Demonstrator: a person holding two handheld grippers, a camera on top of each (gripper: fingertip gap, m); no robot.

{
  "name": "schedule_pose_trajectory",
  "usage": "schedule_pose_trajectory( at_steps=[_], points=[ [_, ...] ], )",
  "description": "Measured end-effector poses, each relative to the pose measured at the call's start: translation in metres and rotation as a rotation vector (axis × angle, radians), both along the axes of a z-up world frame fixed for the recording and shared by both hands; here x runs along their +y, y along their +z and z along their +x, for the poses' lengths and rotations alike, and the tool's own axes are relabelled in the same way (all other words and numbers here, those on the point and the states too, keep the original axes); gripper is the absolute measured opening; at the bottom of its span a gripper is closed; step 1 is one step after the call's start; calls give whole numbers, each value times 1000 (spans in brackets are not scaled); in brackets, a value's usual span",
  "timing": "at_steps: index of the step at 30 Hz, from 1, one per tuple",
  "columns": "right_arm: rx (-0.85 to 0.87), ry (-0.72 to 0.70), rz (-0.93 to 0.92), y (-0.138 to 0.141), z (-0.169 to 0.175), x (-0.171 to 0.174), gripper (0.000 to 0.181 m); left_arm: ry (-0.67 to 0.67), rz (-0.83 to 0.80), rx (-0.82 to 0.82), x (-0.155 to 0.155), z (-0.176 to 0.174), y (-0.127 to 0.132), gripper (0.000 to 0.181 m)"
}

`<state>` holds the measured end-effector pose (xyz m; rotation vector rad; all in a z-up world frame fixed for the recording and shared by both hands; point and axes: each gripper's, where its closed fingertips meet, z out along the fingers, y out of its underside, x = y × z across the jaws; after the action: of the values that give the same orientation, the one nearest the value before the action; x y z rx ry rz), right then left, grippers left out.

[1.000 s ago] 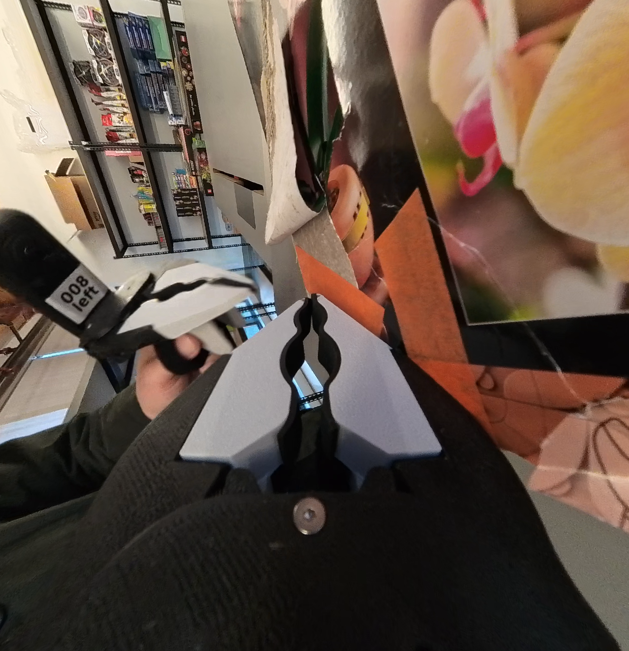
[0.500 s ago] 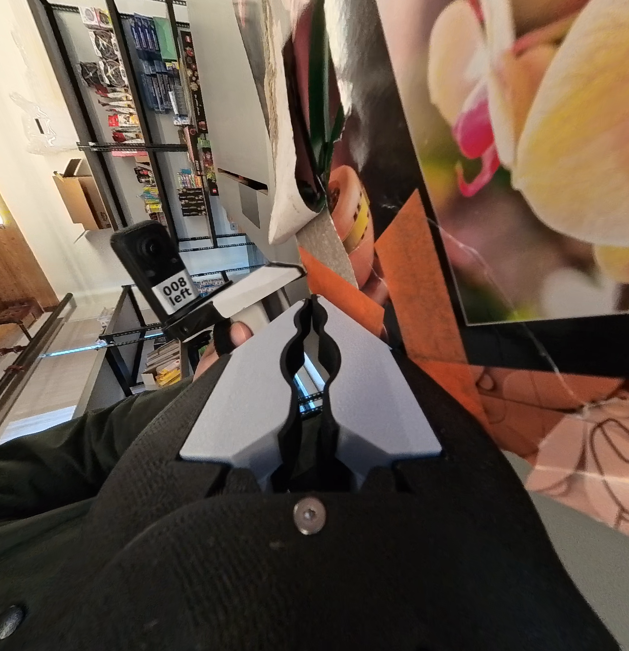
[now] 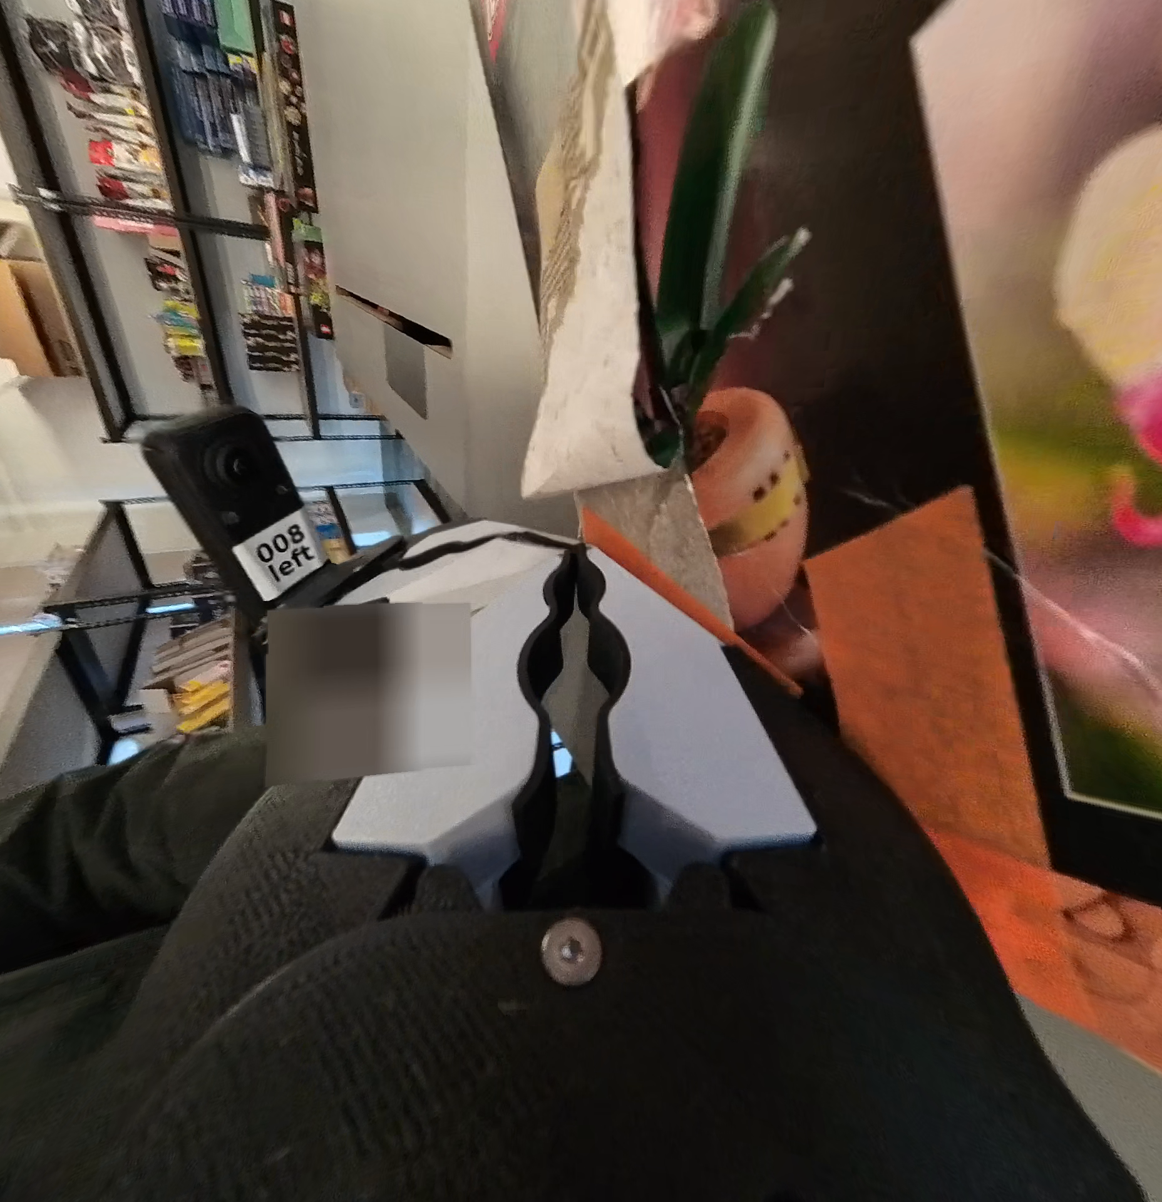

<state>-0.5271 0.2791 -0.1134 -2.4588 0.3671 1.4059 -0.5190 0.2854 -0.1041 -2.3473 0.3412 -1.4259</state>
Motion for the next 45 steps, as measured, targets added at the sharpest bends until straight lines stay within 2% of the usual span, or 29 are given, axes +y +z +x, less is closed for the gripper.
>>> schedule_pose_trajectory(
  at_steps=[3,6,11,19,24,27,29,31,33,38,42,45],
  points=[
    [-96,53,15,-1,-3,4,0,42,3,17,2,-13,-4,0],
    [-121,54,-1,2,-6,9,0,63,-49,8,1,-28,-11,0],
    [-33,-28,-27,3,-10,22,0,106,-95,5,4,-53,-18,0],
    [-93,-122,-4,0,-9,40,0,158,-142,-30,12,-91,-10,0],
    [-202,-79,34,1,-10,41,0,131,-136,-33,20,-106,-6,0],
    [-224,-59,49,5,-12,28,0,110,-138,-44,26,-112,-3,0],
    [-289,-32,52,-1,-12,15,0,88,-136,-55,29,-115,0,0],
    [-313,-61,71,-1,-11,13,0,63,-135,-63,31,-117,2,0],
    [-407,-63,122,4,-8,14,0,40,-133,-68,31,-118,4,0],
    [-909,147,295,3,-4,15,0,2,-131,-77,31,-122,8,0],
    [-850,42,273,8,-2,13,0,-13,-145,-77,30,-128,5,0],
    [-859,-133,353,37,34,0,0,-46,-125,-121,31,-128,14,0]
  ],
)
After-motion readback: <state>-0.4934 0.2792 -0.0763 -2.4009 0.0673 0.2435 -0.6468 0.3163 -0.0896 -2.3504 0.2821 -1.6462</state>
